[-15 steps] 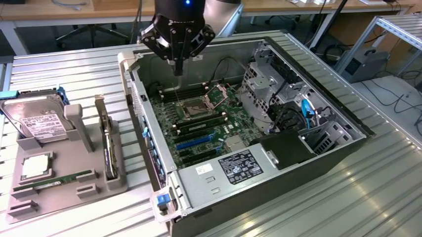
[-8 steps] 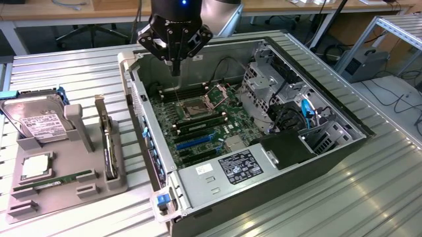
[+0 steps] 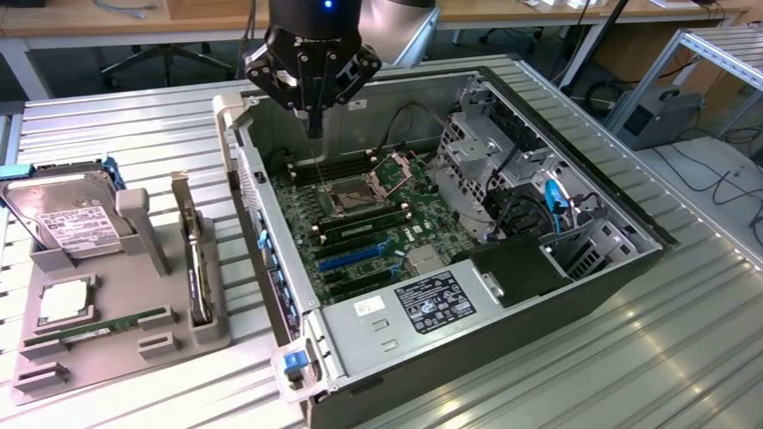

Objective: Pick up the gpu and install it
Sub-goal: 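Reach for the gpu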

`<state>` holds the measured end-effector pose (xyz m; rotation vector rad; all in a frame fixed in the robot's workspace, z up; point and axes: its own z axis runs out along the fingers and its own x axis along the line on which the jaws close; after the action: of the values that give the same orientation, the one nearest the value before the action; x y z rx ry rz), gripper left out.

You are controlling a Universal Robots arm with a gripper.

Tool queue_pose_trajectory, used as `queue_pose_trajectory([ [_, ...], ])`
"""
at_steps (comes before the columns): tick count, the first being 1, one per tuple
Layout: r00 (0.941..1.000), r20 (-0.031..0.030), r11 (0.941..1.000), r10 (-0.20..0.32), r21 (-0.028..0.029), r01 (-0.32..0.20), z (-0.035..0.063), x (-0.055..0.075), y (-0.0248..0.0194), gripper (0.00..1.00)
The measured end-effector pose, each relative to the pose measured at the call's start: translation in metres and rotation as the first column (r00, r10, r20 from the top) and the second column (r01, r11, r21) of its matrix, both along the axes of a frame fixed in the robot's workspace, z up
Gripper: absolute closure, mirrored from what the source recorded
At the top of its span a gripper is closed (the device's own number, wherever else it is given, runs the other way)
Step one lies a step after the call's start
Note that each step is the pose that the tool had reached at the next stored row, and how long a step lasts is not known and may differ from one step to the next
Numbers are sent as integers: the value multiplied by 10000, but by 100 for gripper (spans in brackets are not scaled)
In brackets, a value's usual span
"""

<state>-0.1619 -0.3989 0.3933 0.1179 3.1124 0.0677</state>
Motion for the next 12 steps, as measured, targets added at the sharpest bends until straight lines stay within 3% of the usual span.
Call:
queue_pose_trajectory([
  [12, 10000, 0, 10000, -1, 0, 1, 0, -47, 0, 89],
])
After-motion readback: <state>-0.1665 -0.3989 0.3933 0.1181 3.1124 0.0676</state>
